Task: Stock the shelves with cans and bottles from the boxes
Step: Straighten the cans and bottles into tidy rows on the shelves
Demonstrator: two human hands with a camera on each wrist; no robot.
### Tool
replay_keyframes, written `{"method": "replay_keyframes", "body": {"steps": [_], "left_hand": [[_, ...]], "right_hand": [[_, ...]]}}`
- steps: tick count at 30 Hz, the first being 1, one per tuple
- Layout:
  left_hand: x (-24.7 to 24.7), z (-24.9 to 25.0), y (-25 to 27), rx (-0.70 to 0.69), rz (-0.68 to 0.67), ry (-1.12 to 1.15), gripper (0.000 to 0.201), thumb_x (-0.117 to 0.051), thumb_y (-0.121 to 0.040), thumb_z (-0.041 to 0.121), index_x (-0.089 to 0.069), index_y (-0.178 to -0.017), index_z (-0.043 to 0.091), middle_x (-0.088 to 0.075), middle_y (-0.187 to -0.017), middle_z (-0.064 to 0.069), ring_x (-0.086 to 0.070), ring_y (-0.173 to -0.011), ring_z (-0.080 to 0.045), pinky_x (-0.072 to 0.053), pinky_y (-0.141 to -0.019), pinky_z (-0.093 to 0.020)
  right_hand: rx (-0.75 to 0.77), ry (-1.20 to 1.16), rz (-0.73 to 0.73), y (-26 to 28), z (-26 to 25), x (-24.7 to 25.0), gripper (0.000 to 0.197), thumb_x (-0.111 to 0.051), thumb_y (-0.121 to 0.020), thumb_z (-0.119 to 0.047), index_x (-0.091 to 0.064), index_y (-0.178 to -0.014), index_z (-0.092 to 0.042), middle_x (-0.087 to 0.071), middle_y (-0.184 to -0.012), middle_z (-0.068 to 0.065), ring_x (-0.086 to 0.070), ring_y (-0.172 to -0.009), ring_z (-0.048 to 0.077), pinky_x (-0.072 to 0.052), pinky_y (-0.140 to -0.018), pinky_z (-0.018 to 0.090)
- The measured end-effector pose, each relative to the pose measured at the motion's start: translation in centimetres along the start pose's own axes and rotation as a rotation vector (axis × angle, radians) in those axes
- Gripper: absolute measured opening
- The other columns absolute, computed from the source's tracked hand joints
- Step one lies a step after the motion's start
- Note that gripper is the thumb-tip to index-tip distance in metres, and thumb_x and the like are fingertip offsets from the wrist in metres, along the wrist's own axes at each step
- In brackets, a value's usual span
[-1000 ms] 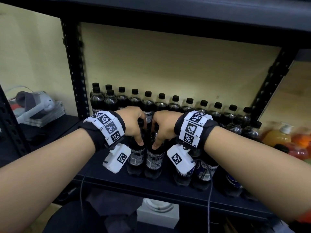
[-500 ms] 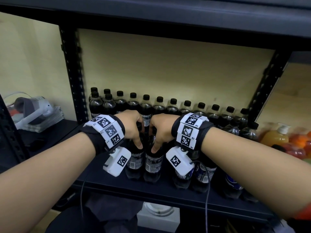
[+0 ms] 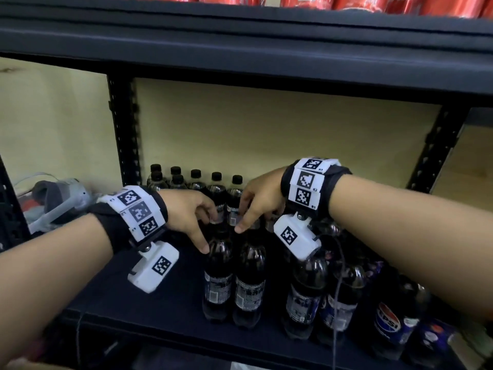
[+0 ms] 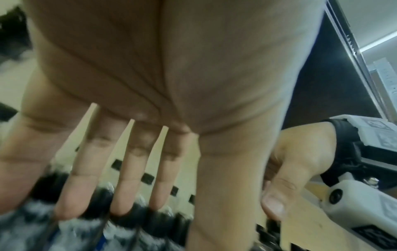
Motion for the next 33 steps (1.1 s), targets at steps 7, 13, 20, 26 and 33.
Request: {"method": "replay_keyframes", "body": {"steps": [7,13,20,26,33], "left_hand": [[8.6,-7.2,-1.1,0.215,0.139,-0.163,0.06,-0.092,-0.066,0.042,-0.066,-0.117,0.027,-0.068,-0.108,0.012,-0.064,-0.098,-0.008,-0.05,-0.085,-0.022],[12.0,-13.0,-4.1,0.34,0.367,-0.229,0.066,-0.091,-0.069,0.03,-0.061,-0.126,0.02,-0.063,-0.107,0.005,-0.061,-0.097,-0.017,-0.053,-0.083,-0.026],[11.3,-16.2,-8.0,0.303,0.38,-0.235,0.085,-0.092,-0.067,0.028,-0.052,-0.142,0.02,-0.06,-0.133,-0.002,-0.06,-0.11,-0.021,-0.051,-0.089,-0.027],[9.4,-17.3,-9.9,0.228,0.414,-0.211,0.081,-0.092,-0.067,0.035,-0.056,-0.139,0.021,-0.062,-0.134,-0.002,-0.06,-0.118,-0.023,-0.049,-0.092,-0.027],[9.1,-17.7,-11.2,0.243,0.363,-0.274,0.061,-0.097,-0.059,0.033,-0.069,-0.112,0.021,-0.068,-0.111,-0.001,-0.064,-0.101,-0.021,-0.054,-0.084,-0.031]], "right_hand": [[-0.019,-0.022,0.123,-4.7,-0.4,6.5,0.059,-0.076,-0.083,-0.054,-0.067,-0.123,-0.012,-0.074,-0.112,0.004,-0.073,-0.096,0.022,-0.058,-0.066,0.028],[0.061,-0.182,0.265,-10.4,-2.9,8.3,0.055,-0.082,-0.081,-0.037,-0.066,-0.124,-0.007,-0.073,-0.109,0.009,-0.074,-0.095,0.03,-0.062,-0.083,0.048],[0.115,-0.169,0.355,-17.0,-6.0,7.8,0.057,-0.083,-0.076,-0.043,-0.07,-0.12,-0.01,-0.075,-0.106,0.012,-0.075,-0.082,0.029,-0.062,-0.078,0.048],[0.192,-0.128,0.361,-20.5,-8.3,7.2,0.058,-0.084,-0.077,-0.04,-0.068,-0.123,-0.008,-0.07,-0.12,0.013,-0.07,-0.101,0.031,-0.06,-0.085,0.042],[0.213,-0.019,0.336,-23.7,-10.1,6.0,0.056,-0.089,-0.068,-0.043,-0.077,-0.109,-0.008,-0.075,-0.107,0.013,-0.068,-0.074,0.024,-0.06,-0.074,0.036]]}}
Point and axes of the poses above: each hand's wrist, its own y-axis away from the middle knuckle, its own x-axis out of the back of the hand, z = x × y, the point moved 6 cm from there along -y, towards the middle knuckle
